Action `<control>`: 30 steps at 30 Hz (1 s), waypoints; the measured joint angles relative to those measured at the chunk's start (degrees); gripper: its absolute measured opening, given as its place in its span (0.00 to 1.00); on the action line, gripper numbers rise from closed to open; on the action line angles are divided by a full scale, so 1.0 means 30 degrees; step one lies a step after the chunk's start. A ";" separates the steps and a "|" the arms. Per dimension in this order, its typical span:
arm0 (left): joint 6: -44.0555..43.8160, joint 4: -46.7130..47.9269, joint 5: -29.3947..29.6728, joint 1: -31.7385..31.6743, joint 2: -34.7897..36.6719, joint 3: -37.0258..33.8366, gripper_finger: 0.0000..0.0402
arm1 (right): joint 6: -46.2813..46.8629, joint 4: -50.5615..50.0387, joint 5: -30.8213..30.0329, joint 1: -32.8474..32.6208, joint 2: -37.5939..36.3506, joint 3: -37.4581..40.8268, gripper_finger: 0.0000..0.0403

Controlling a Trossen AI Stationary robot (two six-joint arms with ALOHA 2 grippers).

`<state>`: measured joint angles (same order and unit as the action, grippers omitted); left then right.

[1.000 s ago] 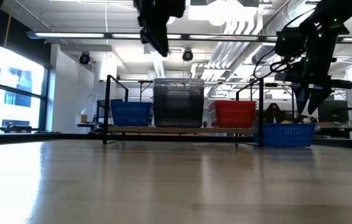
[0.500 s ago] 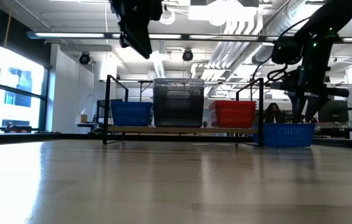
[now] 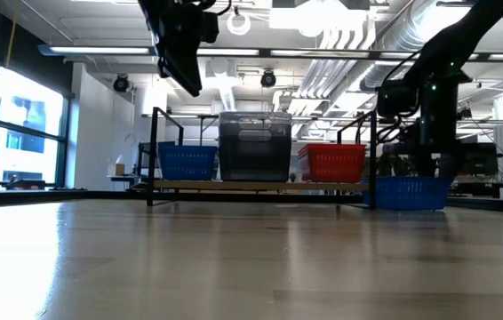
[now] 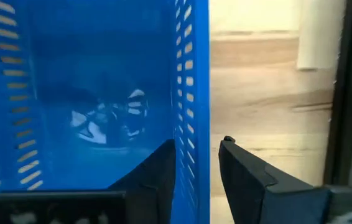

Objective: Stack baskets on shelf by color
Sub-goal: Stack the blue bin on the other blue bin on the shelf

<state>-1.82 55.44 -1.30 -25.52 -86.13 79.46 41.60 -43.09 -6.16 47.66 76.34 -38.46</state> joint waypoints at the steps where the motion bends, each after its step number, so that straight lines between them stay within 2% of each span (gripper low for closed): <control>1: 0.0185 0.0000 0.0000 -0.0007 0.0000 0.0000 0.30 | 0.0000 -0.0001 0.0095 0.0000 0.0147 -0.0007 0.24; 7: 0.1168 -0.0001 0.0000 -0.0007 -0.0007 0.0000 0.30 | -0.0002 -0.0138 0.0372 -0.0001 0.0088 -0.0007 0.02; 13: 0.1640 -0.0210 0.0000 0.0044 -0.0007 0.0000 0.30 | 0.0955 -0.1002 0.0469 -0.0189 -0.1195 -0.0029 0.01; 17: 0.1692 -0.0647 0.0001 0.0249 -0.0007 0.0007 0.30 | 0.2427 -0.2075 -0.0335 -0.1007 -0.2881 -0.0029 0.00; 23: 0.2071 -0.1003 0.0012 0.0848 -0.0022 0.0007 0.30 | 0.5298 -0.4335 -0.1399 -0.3077 -0.5911 -0.0029 0.00; 30: 0.1679 -0.1343 0.0007 0.2058 -0.0022 0.0007 0.30 | 0.8436 -0.6259 -0.1731 -0.6029 -0.8803 -0.0029 0.00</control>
<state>3.21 51.41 -1.28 -19.35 -86.19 79.48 66.91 -61.86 -11.35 29.57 49.93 -38.54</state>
